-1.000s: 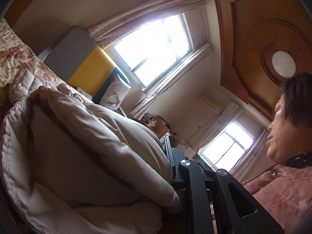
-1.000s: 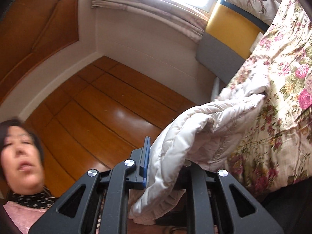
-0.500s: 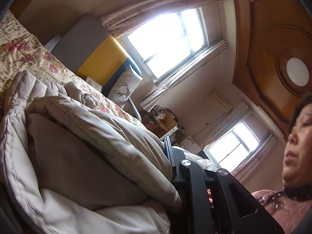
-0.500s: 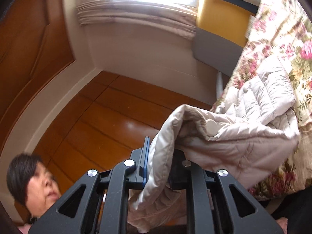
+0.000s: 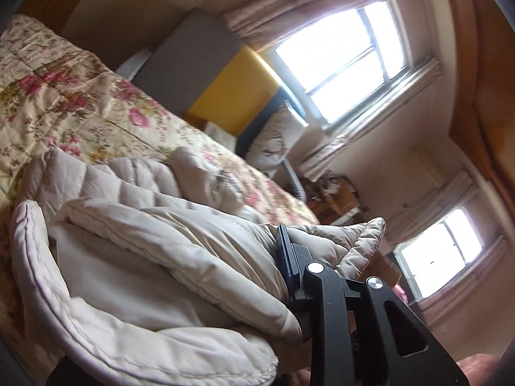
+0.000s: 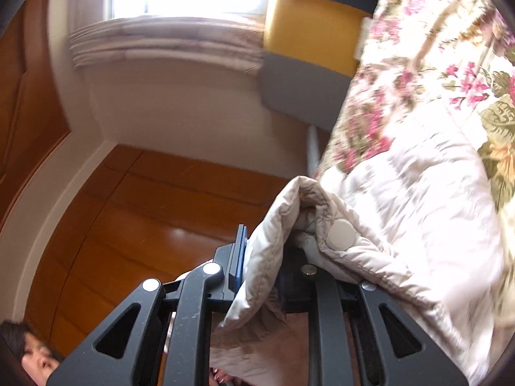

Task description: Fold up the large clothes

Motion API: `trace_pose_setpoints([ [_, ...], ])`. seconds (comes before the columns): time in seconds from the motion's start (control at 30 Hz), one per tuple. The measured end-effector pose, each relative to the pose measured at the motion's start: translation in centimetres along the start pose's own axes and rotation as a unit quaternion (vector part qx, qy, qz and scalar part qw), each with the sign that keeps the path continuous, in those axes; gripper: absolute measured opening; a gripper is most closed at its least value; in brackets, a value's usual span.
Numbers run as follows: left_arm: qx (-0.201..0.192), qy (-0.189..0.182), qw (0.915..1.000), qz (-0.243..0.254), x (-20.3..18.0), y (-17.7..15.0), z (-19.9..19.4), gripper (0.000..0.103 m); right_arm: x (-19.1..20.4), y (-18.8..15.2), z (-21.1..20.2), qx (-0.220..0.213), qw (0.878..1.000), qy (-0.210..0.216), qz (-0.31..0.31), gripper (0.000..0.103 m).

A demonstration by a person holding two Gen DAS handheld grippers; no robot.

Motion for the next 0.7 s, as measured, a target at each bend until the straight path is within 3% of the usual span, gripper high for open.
trace_pose_setpoints([
  [0.07, 0.008, 0.035, 0.9993, -0.008, 2.2, 0.4, 1.5, 0.03, -2.2, 1.0, 0.9, -0.017, 1.0, -0.012, 0.02, 0.019],
  [0.17, 0.011, 0.038, 0.9984, -0.041, 4.3, 0.6, 2.9, 0.043, -4.7, 1.8, 1.5, -0.044, 0.998, -0.04, 0.016, 0.023],
  [0.23, -0.002, 0.017, 0.9971, -0.075, 5.1, 0.8, 2.9, 0.062, -4.8, 1.9, 1.7, -0.048, 0.997, -0.056, -0.016, 0.028],
  [0.27, -0.013, -0.009, 0.9959, -0.09, 5.0, 1.1, 2.6, 0.084, -4.7, 1.8, 1.8, -0.047, 0.996, -0.064, -0.031, 0.032],
  [0.3, -0.026, -0.029, 0.9946, -0.097, 4.6, 1.3, 1.9, 0.093, -4.5, 1.7, 1.8, -0.046, 0.995, -0.072, -0.048, 0.035],
  [0.4, -0.089, -0.043, 0.9909, -0.091, 4.1, 2.8, -0.9, 0.099, -2.7, 1.3, 1.2, -0.055, 0.988, -0.108, -0.098, 0.06],
  [0.47, -0.1, -0.014, 0.992, -0.075, 4.3, 2.9, -1.7, 0.099, -0.6, 0.9, 0.0, -0.085, 0.972, -0.152, -0.158, 0.084],
  [0.53, -0.096, 0.035, 0.994, -0.039, 4.5, 2.1, -1.8, 0.099, 1.5, 0.0, -0.3, -0.084, 0.956, -0.176, -0.219, 0.085],
  [0.63, -0.083, 0.113, 0.9897, 0.029, 4.8, 0.1, -0.9, 0.099, 3.9, -2.6, 0.9, -0.036, 0.931, -0.206, -0.3, 0.085],
  [0.67, -0.077, 0.132, 0.987, 0.051, 5.0, -0.5, -0.3, 0.099, 4.1, -3.4, 1.9, -0.013, 0.92, -0.223, -0.323, 0.085],
  [0.7, -0.073, 0.149, 0.9837, 0.069, 5.2, -0.8, 0.2, 0.099, 4.0, -4.3, 3.5, 0.013, 0.899, -0.256, -0.355, 0.085],
])
Point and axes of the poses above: each gripper's, at about its wrist camera, not at the fingertips, and z roughly the way its jaws point, x to its left, y to its top, the point moved 10 cm from there along z, roughly the way its jaws point, and after that the axes turned 1 degree about -z, right-handed, at the moved point
